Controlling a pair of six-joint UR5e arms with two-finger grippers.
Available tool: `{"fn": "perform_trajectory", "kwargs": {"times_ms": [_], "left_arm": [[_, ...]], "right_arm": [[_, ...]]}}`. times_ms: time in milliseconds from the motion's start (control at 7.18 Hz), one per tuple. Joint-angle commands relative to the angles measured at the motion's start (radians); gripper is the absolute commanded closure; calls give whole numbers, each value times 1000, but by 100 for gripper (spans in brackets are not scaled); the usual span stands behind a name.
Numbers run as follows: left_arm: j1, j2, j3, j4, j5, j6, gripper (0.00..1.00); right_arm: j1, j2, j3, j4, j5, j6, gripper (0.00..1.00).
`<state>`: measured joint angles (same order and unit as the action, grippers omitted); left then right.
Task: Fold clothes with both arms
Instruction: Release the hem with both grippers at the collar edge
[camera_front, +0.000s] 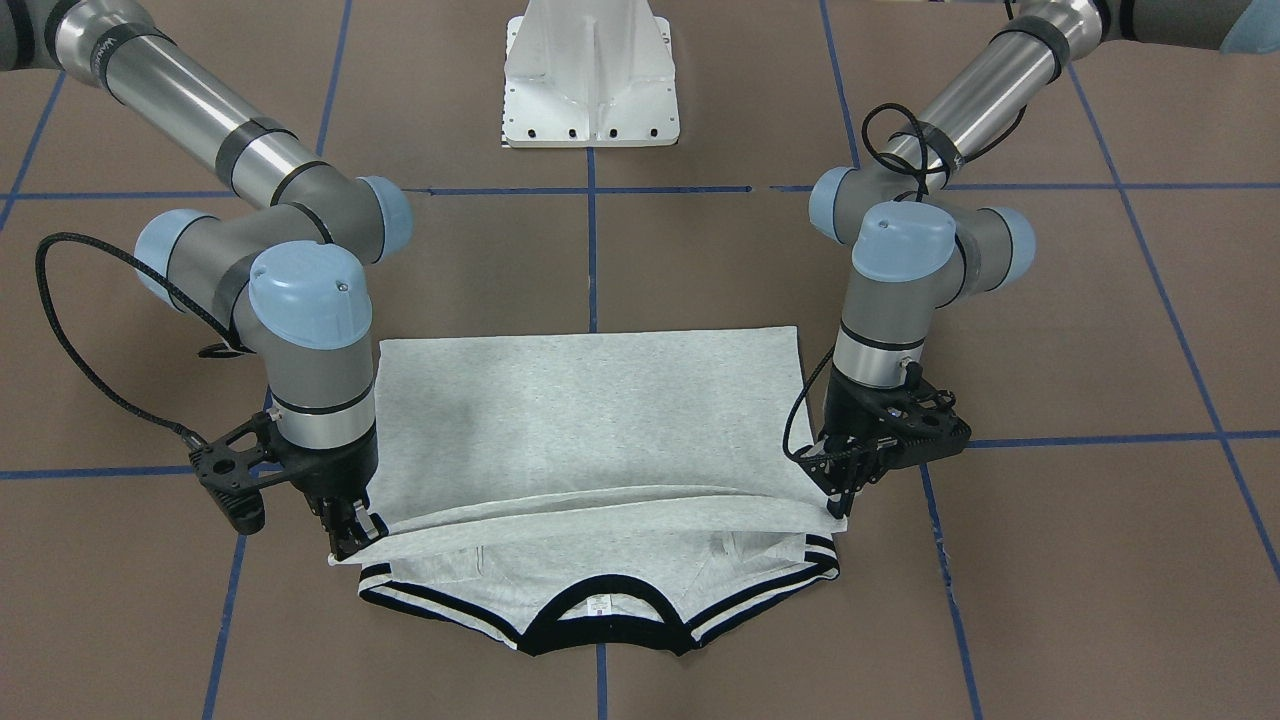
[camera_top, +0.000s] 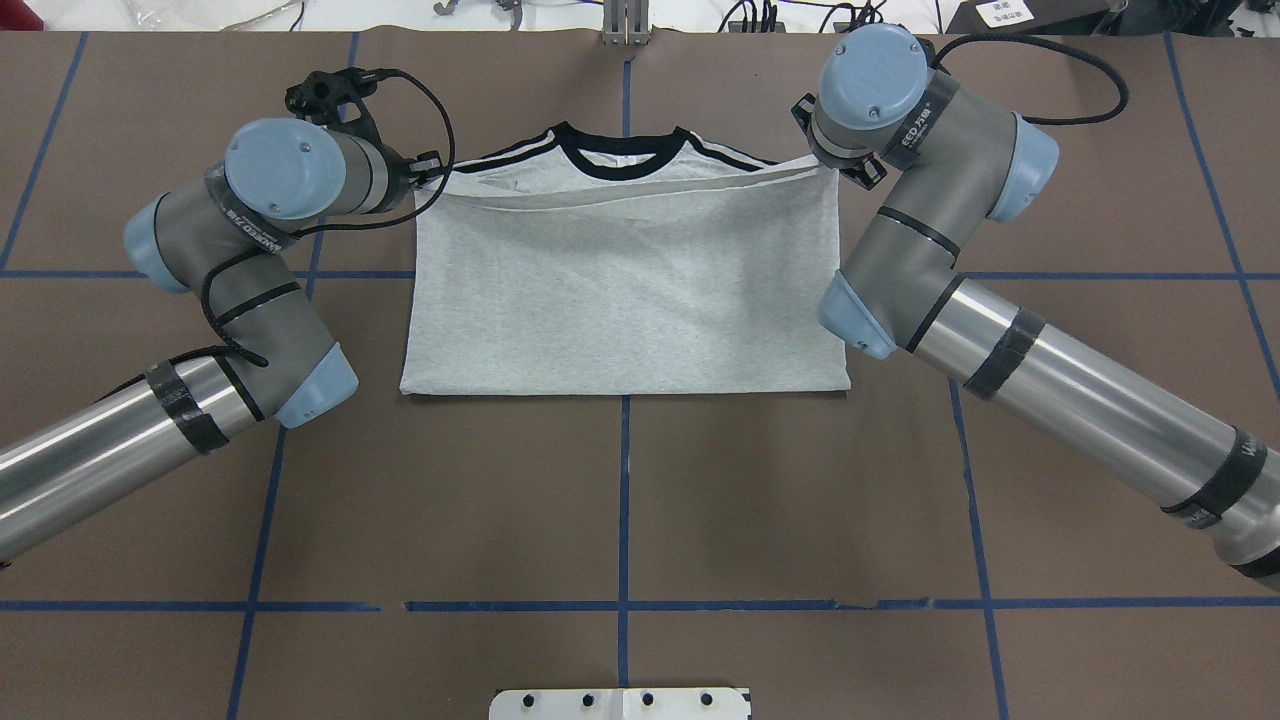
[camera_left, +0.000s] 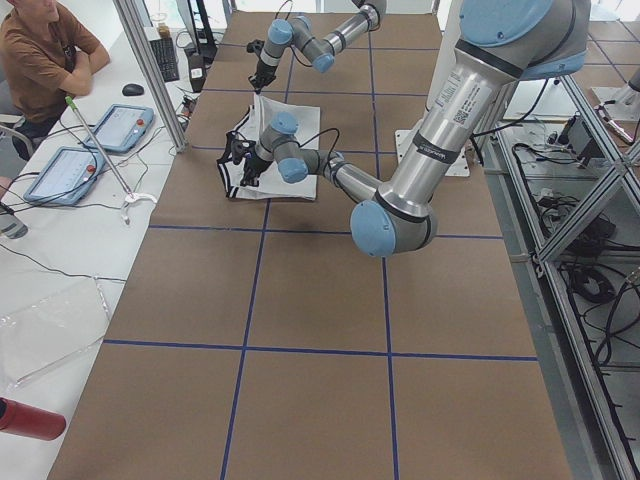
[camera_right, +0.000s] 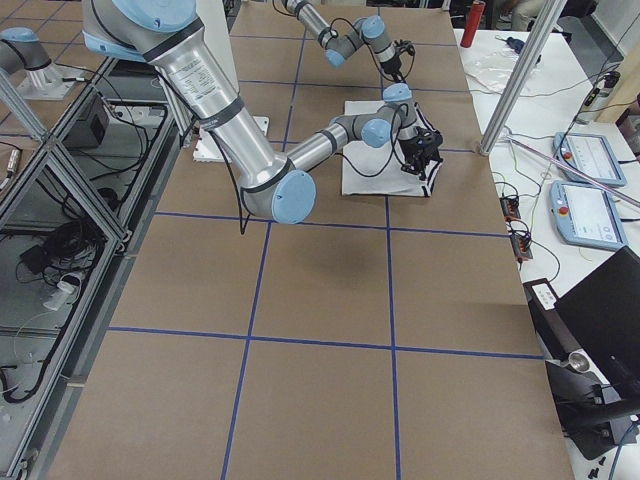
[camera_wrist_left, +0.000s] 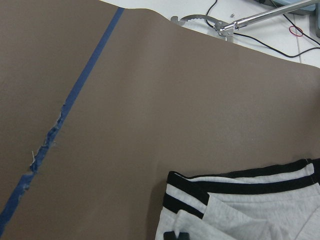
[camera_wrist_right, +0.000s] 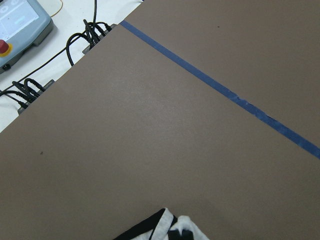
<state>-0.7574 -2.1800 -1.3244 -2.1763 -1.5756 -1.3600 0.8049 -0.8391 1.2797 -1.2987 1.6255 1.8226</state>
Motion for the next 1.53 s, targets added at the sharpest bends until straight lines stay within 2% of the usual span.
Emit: {"fn": "perform_trajectory", "kwargs": {"times_ms": [0, 139, 278, 418, 557, 696, 835, 974, 1114, 1253, 1392], "left_arm": [[0, -9, 34, -20, 11, 12, 100], [1, -14, 48, -33, 12, 13, 100], [0, -14, 75, -65, 13, 13, 100], [-2, -14, 83, -85, 13, 15, 62], [-16, -14, 92, -86, 11, 34, 50], [-29, -11, 94, -109, 11, 97, 45], [-49, -7, 91, -114, 3, 120, 45], [-51, -6, 90, -125, 2, 122, 44], [-72, -4, 82, -129, -62, 124, 44], [-97, 2, 64, -134, -157, 125, 44], [-97, 8, 51, -132, -164, 125, 43]], "right_arm": [[0, 11, -62, 77, 1, 3, 100], [-1, 9, -65, 78, 1, 1, 100], [-1, 9, -66, 79, 1, 0, 95], [0, 6, -66, 79, 1, -9, 63], [11, 3, -66, 82, 8, -37, 60], [28, 2, -62, 85, 29, -60, 53], [48, -8, -25, 87, 109, -62, 52], [46, -70, 72, 85, 143, -56, 48], [25, -157, 215, 72, 148, -46, 44], [-21, -235, 307, 73, 146, 8, 40], [-67, -280, 382, 73, 148, 99, 36]]}}
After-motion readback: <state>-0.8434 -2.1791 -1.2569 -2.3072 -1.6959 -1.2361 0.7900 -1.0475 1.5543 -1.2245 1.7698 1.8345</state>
